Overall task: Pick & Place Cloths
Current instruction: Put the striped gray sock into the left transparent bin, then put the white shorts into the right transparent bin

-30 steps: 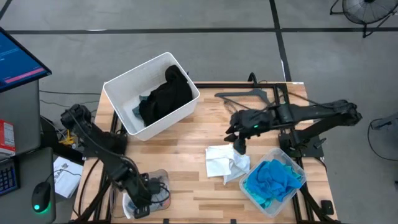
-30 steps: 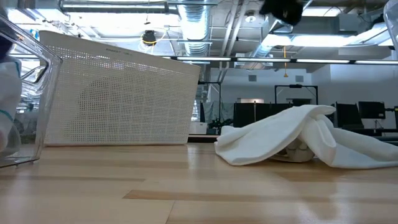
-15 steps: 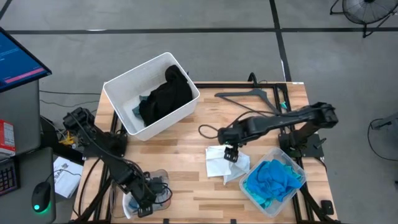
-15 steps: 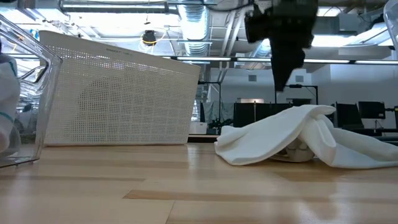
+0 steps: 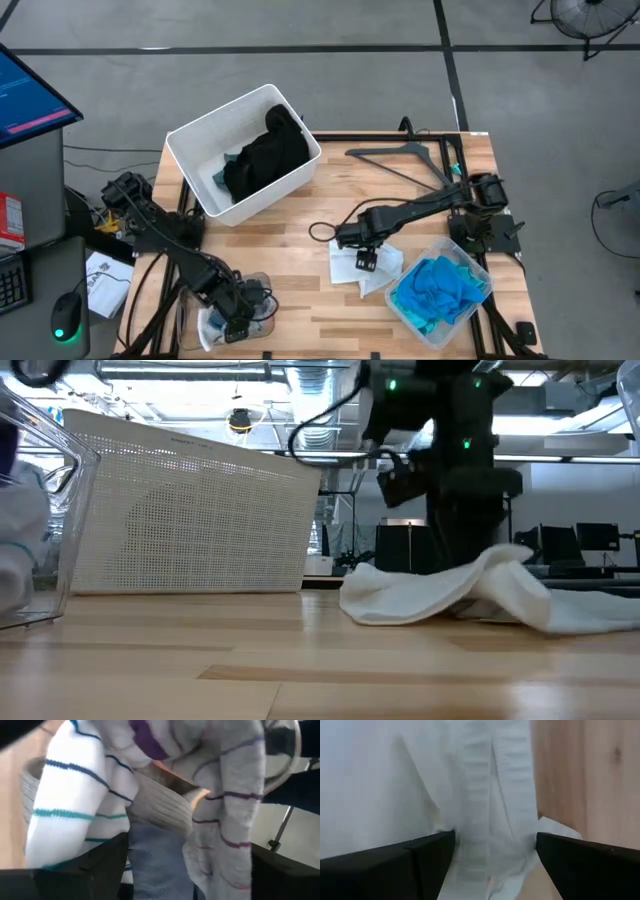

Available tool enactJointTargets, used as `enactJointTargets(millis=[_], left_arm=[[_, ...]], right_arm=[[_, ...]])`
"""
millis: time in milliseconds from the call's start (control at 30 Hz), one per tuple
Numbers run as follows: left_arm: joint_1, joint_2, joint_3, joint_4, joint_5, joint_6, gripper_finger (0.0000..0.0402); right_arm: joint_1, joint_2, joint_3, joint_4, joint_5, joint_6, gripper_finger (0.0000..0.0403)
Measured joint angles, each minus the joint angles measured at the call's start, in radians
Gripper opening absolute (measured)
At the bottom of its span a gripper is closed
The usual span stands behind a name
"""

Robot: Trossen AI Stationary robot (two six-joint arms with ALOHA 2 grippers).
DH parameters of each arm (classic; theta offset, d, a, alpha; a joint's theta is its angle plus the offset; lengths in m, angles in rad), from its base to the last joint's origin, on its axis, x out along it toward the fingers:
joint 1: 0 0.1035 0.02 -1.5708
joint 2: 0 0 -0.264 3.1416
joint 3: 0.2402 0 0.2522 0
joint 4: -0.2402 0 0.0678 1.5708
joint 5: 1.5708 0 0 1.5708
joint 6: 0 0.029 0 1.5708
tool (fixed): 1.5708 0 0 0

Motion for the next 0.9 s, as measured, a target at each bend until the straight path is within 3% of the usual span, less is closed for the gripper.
enactJointTargets(millis=[100, 200, 367, 433, 667, 900], left_arm=[[0.023, -0.002, 0.000, -0.001, 0.003, -0.001, 0.0295], [0.046, -0.031, 0.000, -0.001, 0.036, -0.001, 0.0285], [0.066, -0.131, 0.000, 0.003, 0.037, -0.002, 0.0257], [0.069, -0.184, 0.000, 0.001, 0.021, -0.010, 0.0246], [0.069, -0.395, 0.000, 0.006, -0.173, -0.053, 0.0213], [0.069, -0.572, 0.000, 0.009, -0.569, 0.016, 0.0180]], right_arm=[[0.000, 0.045, 0.002, 0.015, -0.005, -0.034, 0.0265], [0.000, 0.064, 0.004, 0.021, -0.011, -0.048, 0.0221], [-0.019, 0.055, 0.002, 0.032, -0.012, 0.017, 0.0058], [-0.031, 0.036, -0.002, 0.042, 0.007, 0.019, 0.0021], [-0.074, -0.175, -0.003, 0.061, 0.052, 0.021, 0.0008], [-0.109, -0.523, -0.002, 0.060, 0.097, 0.130, 0.0004]])
